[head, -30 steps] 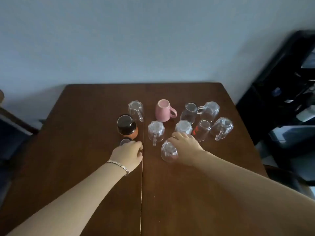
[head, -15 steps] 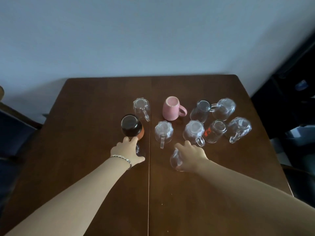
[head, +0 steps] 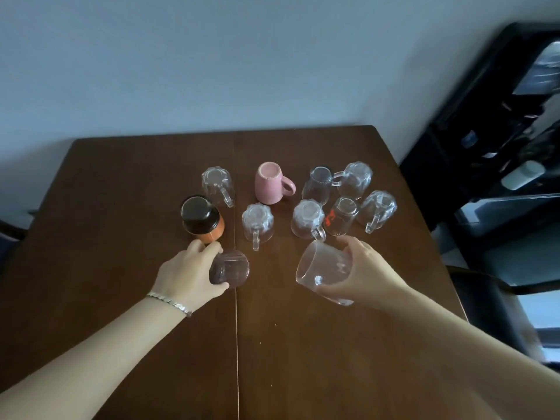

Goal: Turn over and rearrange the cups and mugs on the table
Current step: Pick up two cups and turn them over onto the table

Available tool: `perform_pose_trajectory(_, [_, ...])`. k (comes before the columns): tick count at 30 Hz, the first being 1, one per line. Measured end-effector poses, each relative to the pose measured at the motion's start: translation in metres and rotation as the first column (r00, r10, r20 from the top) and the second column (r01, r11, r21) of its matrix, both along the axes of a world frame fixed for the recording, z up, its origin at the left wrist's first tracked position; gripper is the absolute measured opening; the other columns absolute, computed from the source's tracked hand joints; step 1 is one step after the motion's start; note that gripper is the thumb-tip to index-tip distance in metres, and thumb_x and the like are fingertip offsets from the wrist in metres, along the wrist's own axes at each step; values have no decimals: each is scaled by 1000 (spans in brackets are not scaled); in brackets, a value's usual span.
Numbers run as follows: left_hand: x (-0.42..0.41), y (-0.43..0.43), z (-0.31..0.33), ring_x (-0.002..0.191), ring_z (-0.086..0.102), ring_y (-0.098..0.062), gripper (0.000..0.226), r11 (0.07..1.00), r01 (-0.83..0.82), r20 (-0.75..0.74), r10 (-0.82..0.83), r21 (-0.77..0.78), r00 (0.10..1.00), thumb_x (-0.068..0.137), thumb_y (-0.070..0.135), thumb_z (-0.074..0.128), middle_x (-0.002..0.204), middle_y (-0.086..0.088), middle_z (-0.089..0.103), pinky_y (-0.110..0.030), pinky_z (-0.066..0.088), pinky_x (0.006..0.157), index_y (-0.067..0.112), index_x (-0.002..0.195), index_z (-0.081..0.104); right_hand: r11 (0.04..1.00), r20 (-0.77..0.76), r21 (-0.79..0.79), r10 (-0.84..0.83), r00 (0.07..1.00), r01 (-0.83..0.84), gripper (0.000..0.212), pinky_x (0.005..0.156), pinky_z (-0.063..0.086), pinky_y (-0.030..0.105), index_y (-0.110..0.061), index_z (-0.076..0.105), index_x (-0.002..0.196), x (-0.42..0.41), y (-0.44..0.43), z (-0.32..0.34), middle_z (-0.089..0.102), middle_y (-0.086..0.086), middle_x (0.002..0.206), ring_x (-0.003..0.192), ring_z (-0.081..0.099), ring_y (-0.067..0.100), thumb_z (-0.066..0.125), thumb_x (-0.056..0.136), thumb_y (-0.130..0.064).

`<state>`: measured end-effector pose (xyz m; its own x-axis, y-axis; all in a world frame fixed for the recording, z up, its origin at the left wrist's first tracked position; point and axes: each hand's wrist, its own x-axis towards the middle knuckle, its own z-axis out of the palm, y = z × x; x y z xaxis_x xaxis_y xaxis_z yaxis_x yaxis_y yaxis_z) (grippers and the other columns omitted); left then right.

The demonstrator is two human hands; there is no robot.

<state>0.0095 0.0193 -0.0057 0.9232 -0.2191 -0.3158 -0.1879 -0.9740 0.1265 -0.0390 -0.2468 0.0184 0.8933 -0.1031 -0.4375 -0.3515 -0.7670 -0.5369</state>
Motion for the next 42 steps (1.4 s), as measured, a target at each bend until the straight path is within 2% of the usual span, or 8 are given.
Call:
perform_pose_trajectory(7, [-39, -23, 13, 98, 65, -21, 61, 950, -167, -19, 168, -265, 986, 67, 35, 80, 118, -5, 60, -31, 59, 72, 19, 119, 53, 851, -1, 341, -425, 905, 400, 25, 64, 47, 22, -11, 63, 84, -52, -42, -33, 64, -6, 74, 67, 60, 9, 80, 65, -10])
perform_pose_trajectory(13, [-48, -63, 11, 94, 62, -16, 58, 895, -200, -30, 205, -399, 978, 66, 37, 80, 115, -3, 60, -26, 53, 70, 19, 115, 54, 734, 91, 410, -623, 777, 541, 72, 75, 54, 26, -11, 44, 118, -51, -64, -94, 53, 8, 118, 103, 61, 23, 84, 59, -1])
perform_pose_trajectory(16, [-49, -79, 10, 96, 64, -19, 58, 895, -180, -20, 188, -409, 982, 65, 37, 81, 114, -3, 60, -32, 58, 76, 20, 114, 54, 680, 104, 444, -686, 720, 583, 81, 92, 52, 36, -15, 43, 129, -38, -64, -114, 54, 5, 122, 107, 58, 19, 84, 61, -2])
perform_pose_trajectory(23, [-44, -91, 12, 94, 65, -19, 58, 889, -198, -26, 206, -412, 978, 64, 37, 81, 112, -1, 58, -33, 58, 77, 22, 113, 53, 564, -9, 472, -766, 643, 678, 76, 86, 57, 39, -29, 44, 113, -35, -69, -144, 62, -4, 110, 94, 69, 18, 88, 51, -27])
perform_pose_trajectory(27, [-42, -94, 9, 88, 60, -12, 59, 878, -197, -46, 197, -437, 979, 64, 36, 81, 114, 0, 57, -28, 56, 75, 23, 114, 52, 664, 20, 422, -688, 726, 618, 65, 81, 53, 31, -30, 44, 107, -40, -70, -130, 61, -2, 111, 103, 65, 22, 87, 60, -21])
perform_pose_trajectory(31, [-46, -92, 4, 99, 59, -11, 59, 830, -199, -102, 171, -521, 980, 62, 33, 83, 115, 3, 59, -30, 58, 80, 23, 112, 53, 852, 119, 327, -466, 877, 408, 120, 114, 26, 40, -15, 12, 148, -38, -70, -102, 18, 6, 151, 142, 15, 22, 90, 57, -11])
perform_pose_trajectory(37, [-54, -84, 9, 95, 53, 7, 57, 750, -99, -100, 44, -654, 994, 60, 29, 86, 101, 31, 47, -18, 49, 88, 37, 102, 48, 620, -285, 714, -164, 944, 324, 77, 84, 51, 30, -25, 32, 143, -16, -34, -34, 54, 7, 131, 113, 59, 22, 65, 75, -39])
perform_pose_trajectory(42, [-57, -63, 4, 105, 48, 21, 60, 733, -62, -146, -52, -678, 988, 54, 38, 84, 108, 34, 49, -20, 47, 97, 53, 96, 44, 728, -288, 654, -10, 958, 205, 55, 77, 53, 25, -32, 54, 122, -9, -17, -39, 54, 7, 129, 103, 62, 17, 78, 73, -25])
